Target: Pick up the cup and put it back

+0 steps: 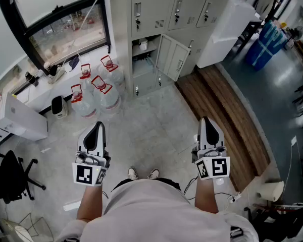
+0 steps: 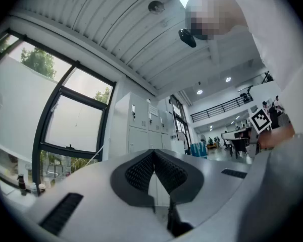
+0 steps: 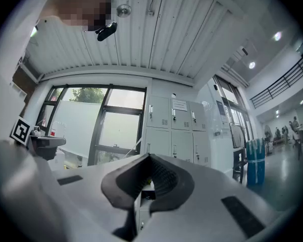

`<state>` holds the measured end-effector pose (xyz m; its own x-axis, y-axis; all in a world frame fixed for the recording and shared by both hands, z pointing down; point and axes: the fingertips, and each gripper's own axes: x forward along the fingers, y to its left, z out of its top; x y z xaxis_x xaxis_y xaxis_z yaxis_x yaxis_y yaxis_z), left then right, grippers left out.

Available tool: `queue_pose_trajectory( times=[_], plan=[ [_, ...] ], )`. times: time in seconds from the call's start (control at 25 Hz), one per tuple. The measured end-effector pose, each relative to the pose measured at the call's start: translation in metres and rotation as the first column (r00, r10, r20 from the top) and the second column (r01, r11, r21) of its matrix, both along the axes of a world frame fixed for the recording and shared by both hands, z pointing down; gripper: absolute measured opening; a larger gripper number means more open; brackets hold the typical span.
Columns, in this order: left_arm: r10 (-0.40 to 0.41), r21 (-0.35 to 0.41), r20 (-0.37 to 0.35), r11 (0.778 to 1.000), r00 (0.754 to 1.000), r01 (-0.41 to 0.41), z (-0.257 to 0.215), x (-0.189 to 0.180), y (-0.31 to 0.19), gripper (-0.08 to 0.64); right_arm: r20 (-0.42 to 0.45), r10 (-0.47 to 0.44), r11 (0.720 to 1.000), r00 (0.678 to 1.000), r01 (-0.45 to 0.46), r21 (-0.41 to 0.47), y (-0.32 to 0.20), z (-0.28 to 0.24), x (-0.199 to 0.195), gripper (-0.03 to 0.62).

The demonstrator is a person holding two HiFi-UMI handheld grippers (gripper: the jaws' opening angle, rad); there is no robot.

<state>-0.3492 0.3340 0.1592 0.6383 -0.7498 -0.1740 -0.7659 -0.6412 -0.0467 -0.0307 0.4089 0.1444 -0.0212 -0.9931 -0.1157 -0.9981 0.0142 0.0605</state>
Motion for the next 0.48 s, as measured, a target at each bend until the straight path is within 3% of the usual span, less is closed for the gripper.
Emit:
queue_pose_trajectory(
  times=[0.48],
  plan=[
    [0.004, -0.012, 0.029, 1.0, 1.0, -0.003, 0.008, 0.042, 0.004, 0.021, 0.056, -0.081, 0.997, 0.995, 0.081, 0.005, 0.001, 0.016, 0.029, 0.017]
  ],
)
